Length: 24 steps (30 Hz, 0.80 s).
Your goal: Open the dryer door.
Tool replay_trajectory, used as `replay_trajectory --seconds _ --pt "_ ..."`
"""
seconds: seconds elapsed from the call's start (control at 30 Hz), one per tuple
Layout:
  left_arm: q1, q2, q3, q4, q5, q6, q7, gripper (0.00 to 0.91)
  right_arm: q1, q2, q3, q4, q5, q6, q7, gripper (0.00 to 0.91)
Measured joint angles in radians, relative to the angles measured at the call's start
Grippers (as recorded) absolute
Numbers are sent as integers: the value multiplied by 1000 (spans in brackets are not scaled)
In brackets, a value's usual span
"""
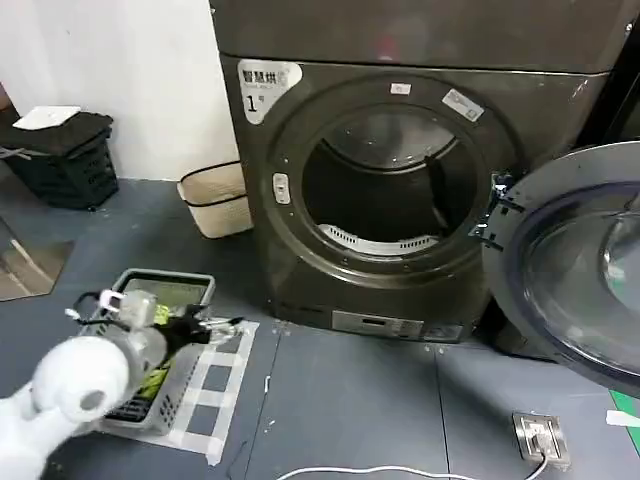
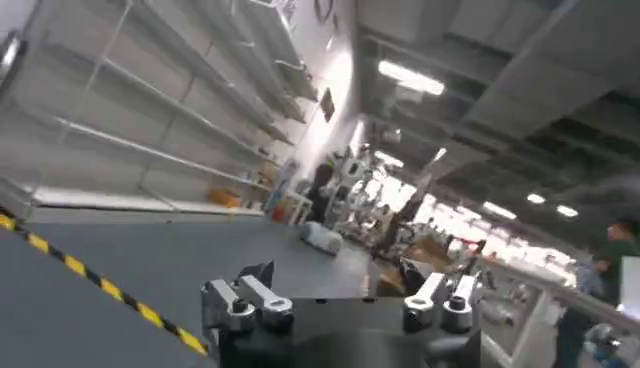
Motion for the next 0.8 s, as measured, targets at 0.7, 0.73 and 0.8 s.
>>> replay_trajectory --seconds 0.7,0.73,0.8 --pt "74 86 -179 204 -766 -1 -527 907 15 -3 -21 -69 -4 60 -22 907" --pt "71 84 -184 222 -777 -1 -530 907 15 -2 -21 -73 -4 62 -22 907" --pt "67 79 -200 261 -805 -1 -534 907 14 1 -21 -79 -4 67 -23 907"
